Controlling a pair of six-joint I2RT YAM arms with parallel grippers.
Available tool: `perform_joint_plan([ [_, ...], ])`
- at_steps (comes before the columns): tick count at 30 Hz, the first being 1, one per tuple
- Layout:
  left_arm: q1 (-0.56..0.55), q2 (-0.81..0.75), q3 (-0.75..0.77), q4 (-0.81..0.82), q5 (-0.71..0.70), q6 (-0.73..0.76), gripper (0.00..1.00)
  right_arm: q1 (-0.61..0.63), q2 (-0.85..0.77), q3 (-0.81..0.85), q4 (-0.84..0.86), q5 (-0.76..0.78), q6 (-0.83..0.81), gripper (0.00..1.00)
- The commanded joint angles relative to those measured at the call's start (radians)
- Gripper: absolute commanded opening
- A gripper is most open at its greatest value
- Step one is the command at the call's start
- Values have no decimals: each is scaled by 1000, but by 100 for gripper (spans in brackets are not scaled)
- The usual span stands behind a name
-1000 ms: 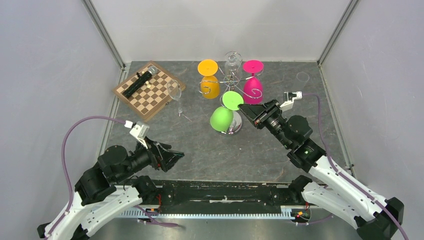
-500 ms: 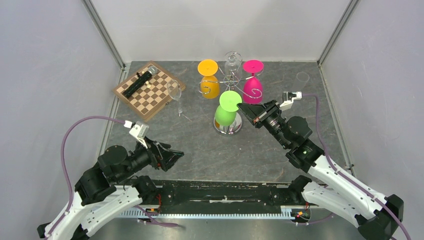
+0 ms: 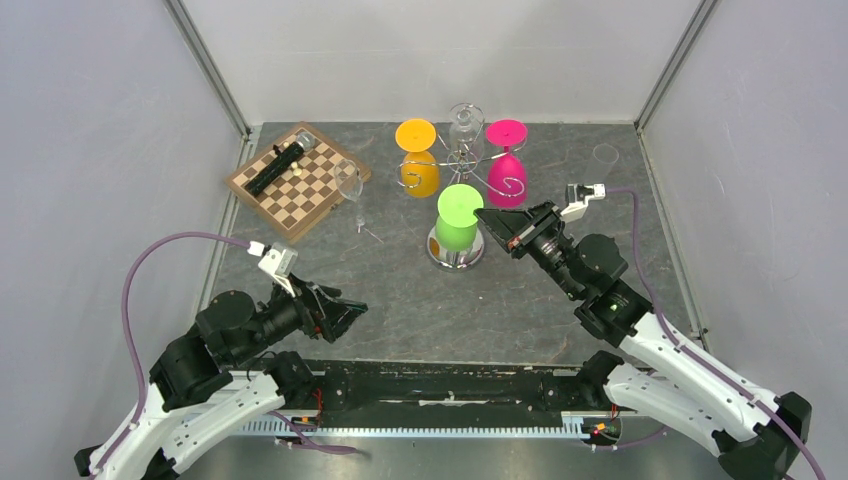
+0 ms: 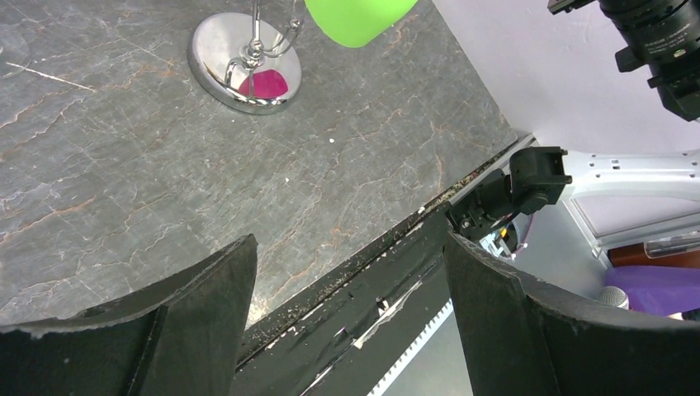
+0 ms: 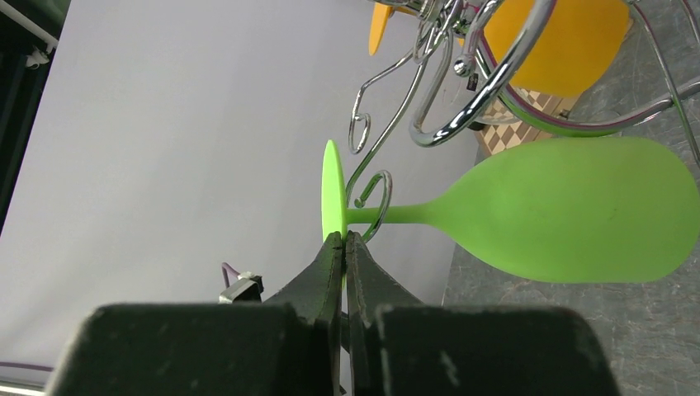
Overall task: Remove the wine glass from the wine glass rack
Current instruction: Pick up the wine glass from the wine rack.
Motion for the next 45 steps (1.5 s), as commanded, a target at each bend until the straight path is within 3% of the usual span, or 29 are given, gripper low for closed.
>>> perform_joint_plan([
  [1, -3, -9, 42, -1, -16, 20, 89, 13, -23, 68, 8, 28, -14, 0],
  [17, -3, -35, 58, -34, -15, 6, 89, 110, 73, 167, 4, 81, -34, 0],
  [45, -3, -41, 65, -41, -22, -16, 89, 112, 77, 209, -143, 339, 43, 0],
])
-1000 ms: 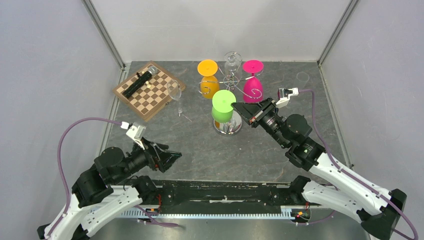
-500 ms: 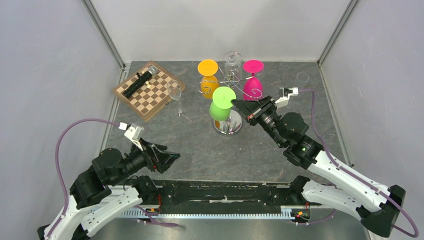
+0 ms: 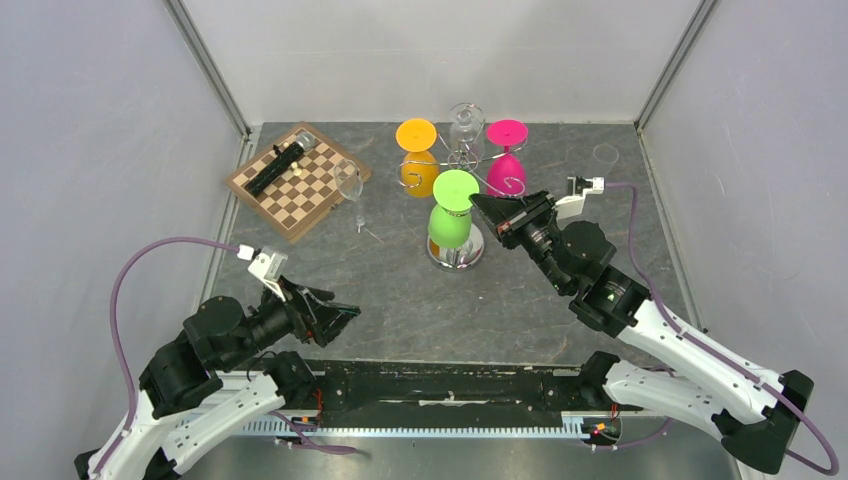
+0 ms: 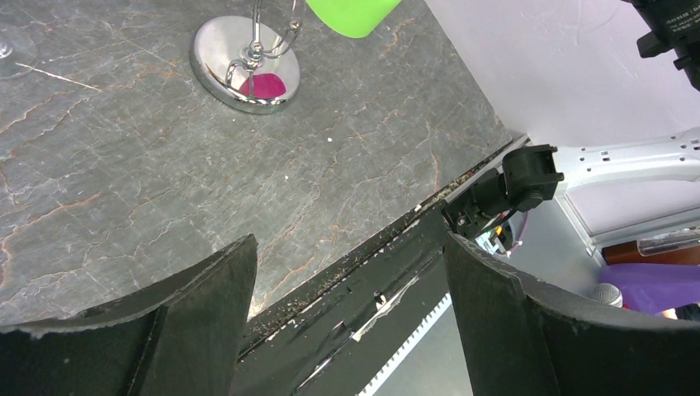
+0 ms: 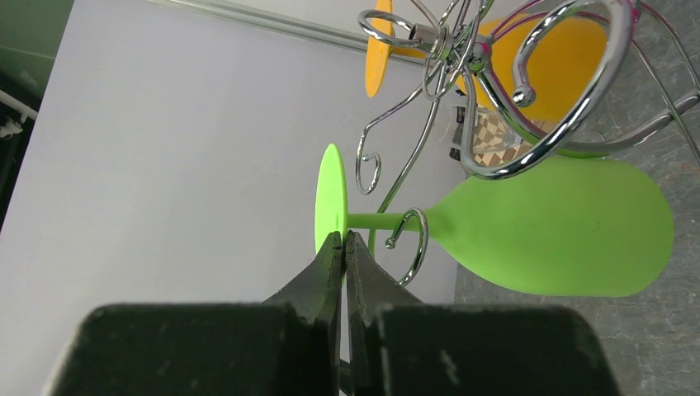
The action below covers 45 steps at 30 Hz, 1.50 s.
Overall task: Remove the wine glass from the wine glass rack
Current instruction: Pick up the wine glass from the wine rack.
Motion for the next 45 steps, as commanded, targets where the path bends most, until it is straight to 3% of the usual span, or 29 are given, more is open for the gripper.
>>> perform_joint_plan([
  [1, -3, -13, 30, 11, -20, -17, 89, -3, -19, 21, 11, 107, 23, 0],
  [13, -3, -19, 49, -1, -20, -36, 89, -22, -75, -18, 2, 155, 32, 0],
  [32, -3, -37, 63, -13, -19, -63, 89, -61, -29, -33, 23, 157, 43, 0],
  [45, -3, -20, 49, 11, -13, -71, 89, -71, -146, -82, 17, 136, 18, 0],
])
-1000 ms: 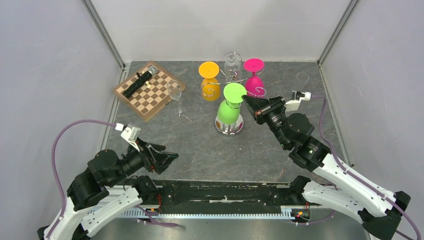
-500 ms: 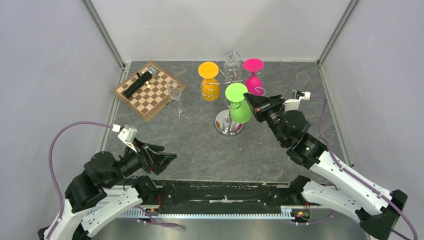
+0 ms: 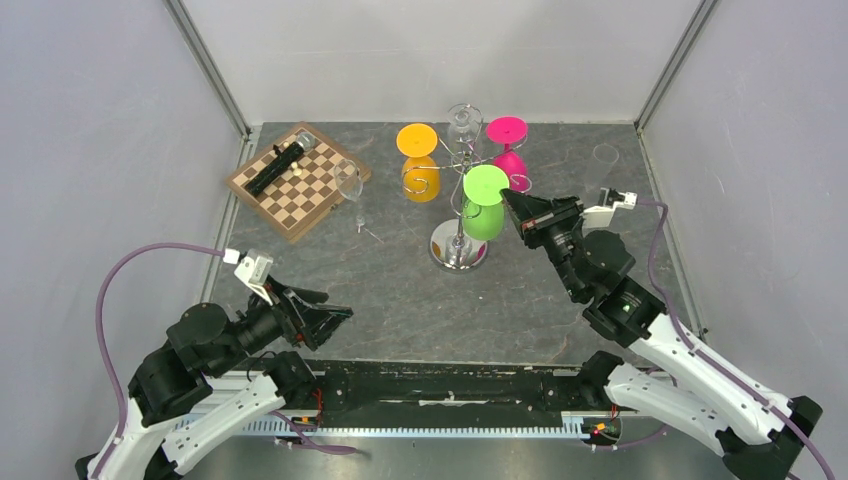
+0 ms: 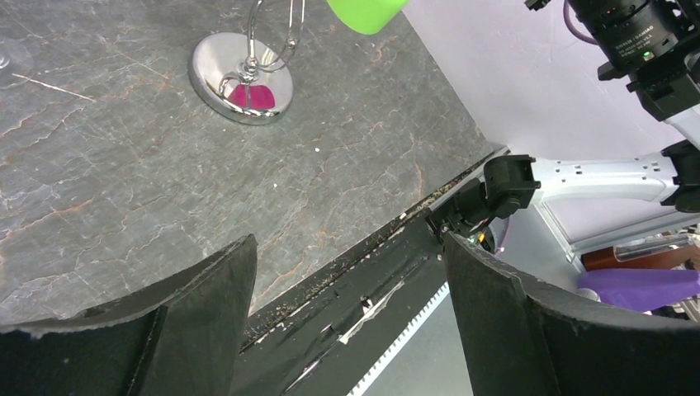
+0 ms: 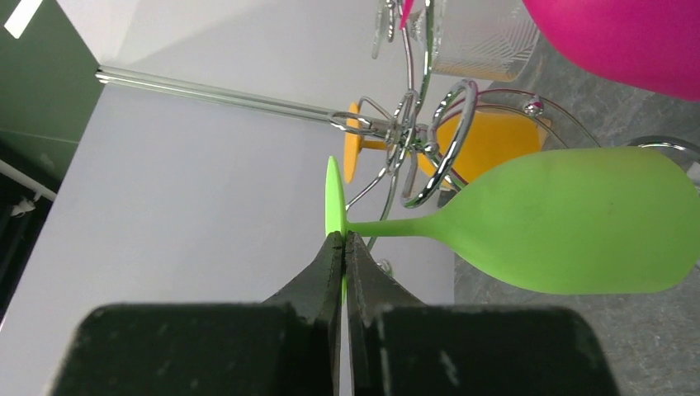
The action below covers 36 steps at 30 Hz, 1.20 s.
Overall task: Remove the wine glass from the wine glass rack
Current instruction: Pick up the wine glass from the wine rack.
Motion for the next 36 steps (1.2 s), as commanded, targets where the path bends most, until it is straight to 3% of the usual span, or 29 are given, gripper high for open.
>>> perform_joint_plan([
  [1, -3, 14, 12, 33, -12, -55, 89, -2, -63, -14, 36, 12, -16, 0],
  [10, -3, 46, 31, 59, -11, -80, 89, -3, -189, -83, 14, -62, -49, 0],
  [23, -3, 107, 46, 93, -25, -171, 88, -2, -376, -135, -102, -252, -251, 0],
  [36, -3, 195, 85, 102, 10, -306, 87, -2, -266, -130, -74, -628, -515, 0],
])
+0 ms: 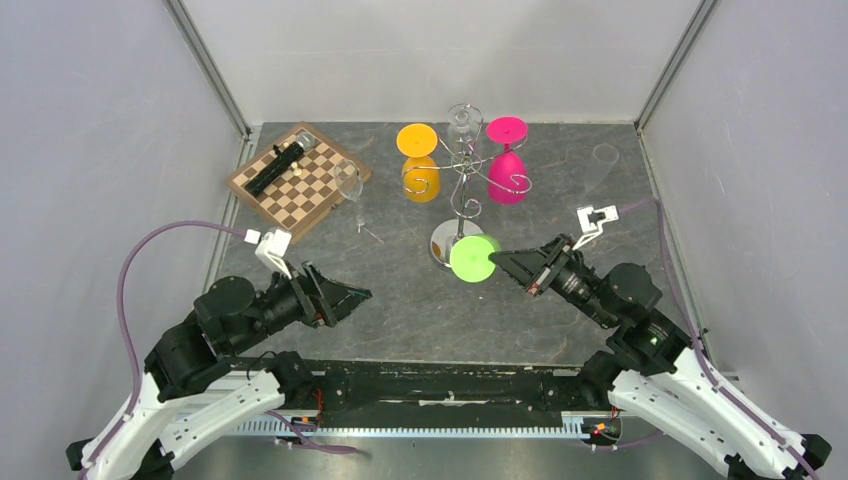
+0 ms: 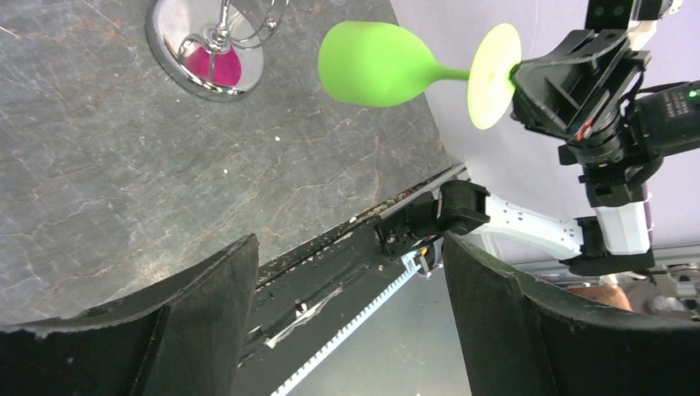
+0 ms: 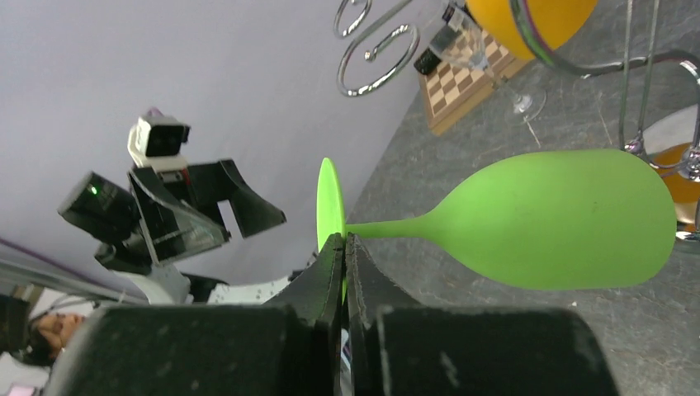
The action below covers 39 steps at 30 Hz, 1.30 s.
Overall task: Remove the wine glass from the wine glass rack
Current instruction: Pick up the wine glass from the wine rack, then place the wine glass at the center of the board.
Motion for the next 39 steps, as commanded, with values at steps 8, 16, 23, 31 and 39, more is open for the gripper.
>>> perform_joint_plan([
  [8, -3, 43, 51, 35, 9, -174, 87, -1, 114, 19, 95, -320, -229, 0],
  [16, -3, 59, 43, 44, 14, -279, 86, 0, 164, 55, 114, -441, -350, 0],
  [23, -3, 86, 0, 107, 81, -360, 86, 8, 201, 75, 144, -489, -416, 0],
  [31, -2, 104, -59, 204, 151, -434, 86, 55, 229, 129, 164, -516, -561, 0],
  [39, -3, 126, -117, 304, 217, -507, 86, 104, 245, 134, 208, -494, -652, 0],
])
